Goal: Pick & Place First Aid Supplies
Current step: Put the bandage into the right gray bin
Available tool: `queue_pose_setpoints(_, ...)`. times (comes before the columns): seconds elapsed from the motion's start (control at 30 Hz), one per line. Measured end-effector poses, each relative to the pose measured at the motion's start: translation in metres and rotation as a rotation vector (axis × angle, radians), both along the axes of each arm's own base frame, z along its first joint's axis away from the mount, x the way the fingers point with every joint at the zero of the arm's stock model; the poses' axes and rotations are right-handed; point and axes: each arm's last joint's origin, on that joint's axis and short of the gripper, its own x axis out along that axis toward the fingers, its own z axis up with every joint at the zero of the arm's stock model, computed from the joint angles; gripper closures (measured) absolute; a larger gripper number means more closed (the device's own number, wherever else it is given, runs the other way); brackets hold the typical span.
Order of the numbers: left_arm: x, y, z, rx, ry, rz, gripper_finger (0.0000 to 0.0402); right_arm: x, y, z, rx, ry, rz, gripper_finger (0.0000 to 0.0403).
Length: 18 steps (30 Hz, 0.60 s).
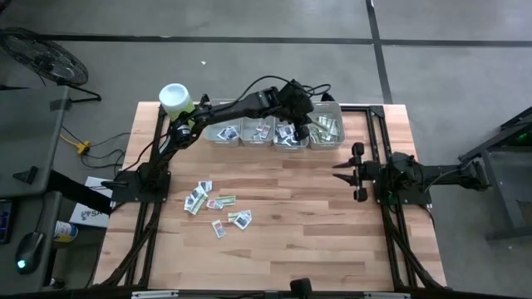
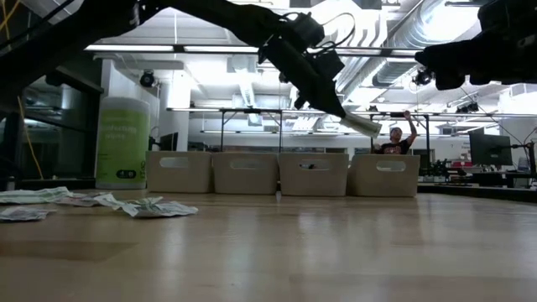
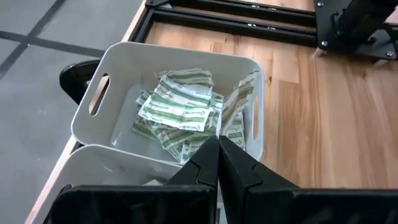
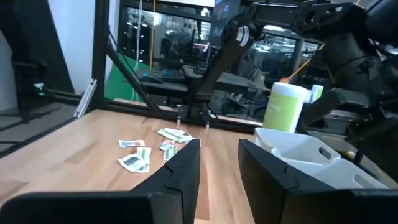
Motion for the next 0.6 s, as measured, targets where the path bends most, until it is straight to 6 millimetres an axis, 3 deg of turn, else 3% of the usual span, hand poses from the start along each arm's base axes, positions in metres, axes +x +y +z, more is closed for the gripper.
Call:
queue_pose_setpoints(0.13,0.0,0.0,0.0,0.015,0.004,-0.011,0.0401,0.0,-0.002,-0.001,-0.008,0.01,-0.076,0.03)
queue_pose_setpoints(0.33,0.001,0.001,0.001,0.033,-0.011,-0.015,0.0401,-0.004,-0.022,-0.007,0.039,0.071,-0.649,0.03)
queue_pose_setpoints(0.6,0.001,0.005,0.003,0.064,-0.028,-0.006,0.0401,-0.002,-0.041,-0.014,0.1,0.127,-0.797,0.03)
